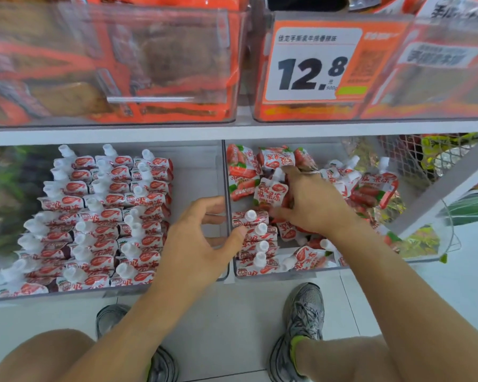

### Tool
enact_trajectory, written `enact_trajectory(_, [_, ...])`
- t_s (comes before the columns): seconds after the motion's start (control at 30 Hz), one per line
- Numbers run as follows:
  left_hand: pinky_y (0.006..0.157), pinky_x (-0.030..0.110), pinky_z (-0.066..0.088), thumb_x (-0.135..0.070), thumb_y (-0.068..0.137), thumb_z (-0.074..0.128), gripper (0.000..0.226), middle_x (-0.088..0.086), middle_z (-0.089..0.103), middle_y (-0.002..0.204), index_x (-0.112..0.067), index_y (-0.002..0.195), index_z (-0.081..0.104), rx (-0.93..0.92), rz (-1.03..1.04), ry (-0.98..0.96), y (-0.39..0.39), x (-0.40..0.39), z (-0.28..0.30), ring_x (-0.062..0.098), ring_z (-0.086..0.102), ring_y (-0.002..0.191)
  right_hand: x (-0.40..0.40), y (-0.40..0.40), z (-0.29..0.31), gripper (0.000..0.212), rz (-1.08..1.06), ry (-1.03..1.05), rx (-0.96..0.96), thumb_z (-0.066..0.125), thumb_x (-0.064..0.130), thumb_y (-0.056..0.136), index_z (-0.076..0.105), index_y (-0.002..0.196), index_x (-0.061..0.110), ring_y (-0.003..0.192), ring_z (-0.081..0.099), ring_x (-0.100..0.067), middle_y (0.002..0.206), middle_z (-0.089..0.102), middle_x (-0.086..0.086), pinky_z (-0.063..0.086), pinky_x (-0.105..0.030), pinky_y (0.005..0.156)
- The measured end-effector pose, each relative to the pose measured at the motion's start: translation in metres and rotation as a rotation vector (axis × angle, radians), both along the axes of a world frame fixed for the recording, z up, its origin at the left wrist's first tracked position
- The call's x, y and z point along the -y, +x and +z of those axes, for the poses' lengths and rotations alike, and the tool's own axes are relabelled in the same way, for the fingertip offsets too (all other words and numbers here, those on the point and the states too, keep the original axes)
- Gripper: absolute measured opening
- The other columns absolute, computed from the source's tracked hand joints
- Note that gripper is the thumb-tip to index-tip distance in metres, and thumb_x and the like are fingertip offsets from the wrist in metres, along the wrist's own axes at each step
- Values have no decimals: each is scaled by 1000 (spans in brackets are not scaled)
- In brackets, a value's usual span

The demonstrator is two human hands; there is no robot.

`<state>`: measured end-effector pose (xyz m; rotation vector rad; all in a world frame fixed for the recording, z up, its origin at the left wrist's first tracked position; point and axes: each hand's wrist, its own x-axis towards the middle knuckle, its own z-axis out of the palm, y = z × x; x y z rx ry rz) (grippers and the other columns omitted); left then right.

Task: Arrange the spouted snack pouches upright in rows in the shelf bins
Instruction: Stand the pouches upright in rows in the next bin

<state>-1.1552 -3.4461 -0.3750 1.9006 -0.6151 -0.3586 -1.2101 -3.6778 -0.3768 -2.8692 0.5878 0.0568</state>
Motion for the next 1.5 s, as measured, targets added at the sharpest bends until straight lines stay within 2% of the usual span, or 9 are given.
enact_trajectory(0.2, [69,10,53,-34,77,77,45,-18,63,109,-35,118,58,-13,8,-3,-1,1,-1,-5,58,102,2,8,0,47,20,165,176,78,37,78,54,108,11,65,57,-14,88,67,2,51,-34,60])
enact_trajectory(0.37, [74,18,57,-49,72,72,51,-18,63,110,-36,119,57,-5,-10,11,1,-1,-2,0,59,106,6,11,19,37,18,344,483,80,19,80,63,112,19,84,62,-9,93,65,12,53,-29,77])
enact_trajectory(0.53, [71,12,53,-45,73,73,49,-16,64,110,-34,117,58,-28,-15,3,2,-2,1,-1,59,104,-5,29,-13,27,251,400,30,78,18,81,65,104,24,103,63,-14,110,70,5,45,-27,85])
enact_trajectory(0.83, [67,11,52,-33,75,77,43,-16,64,105,-35,114,58,-68,-31,-19,3,-1,4,0,60,101,10,44,9,39,267,518,-269,66,8,90,63,121,32,115,61,-6,126,66,10,50,-33,100])
enact_trajectory(0.93, [68,10,52,-37,75,76,46,-16,64,107,-33,116,57,-64,-31,-8,3,-2,4,-1,60,102,26,45,25,42,128,614,-139,63,-1,90,64,124,25,106,64,-4,122,67,9,54,-24,91])
enact_trajectory(1.03, [68,10,51,-40,74,75,48,-17,63,108,-33,118,57,-60,-34,4,3,-2,4,-2,59,103,27,58,21,19,64,449,174,63,16,93,66,109,27,91,58,3,102,64,16,44,-14,82])
enact_trajectory(1.2, [68,10,51,-42,74,74,49,-16,64,108,-34,118,56,-49,-30,14,2,-2,4,-1,60,103,10,85,-16,81,196,46,84,79,50,73,45,144,30,132,43,-27,141,53,-1,37,-42,109])
enact_trajectory(1.3, [69,10,51,-42,74,74,48,-16,64,108,-34,118,56,-61,-17,14,2,-1,5,-1,60,102,7,95,-25,67,180,-106,87,70,46,83,43,145,36,133,38,-31,142,52,-2,32,-45,110])
enact_trajectory(1.5, [68,11,51,-43,73,76,51,-16,62,109,-33,119,56,-65,-52,57,5,-4,9,-1,60,101,18,54,-8,46,176,182,289,60,26,95,52,140,34,118,59,-28,128,66,-4,49,-39,97])
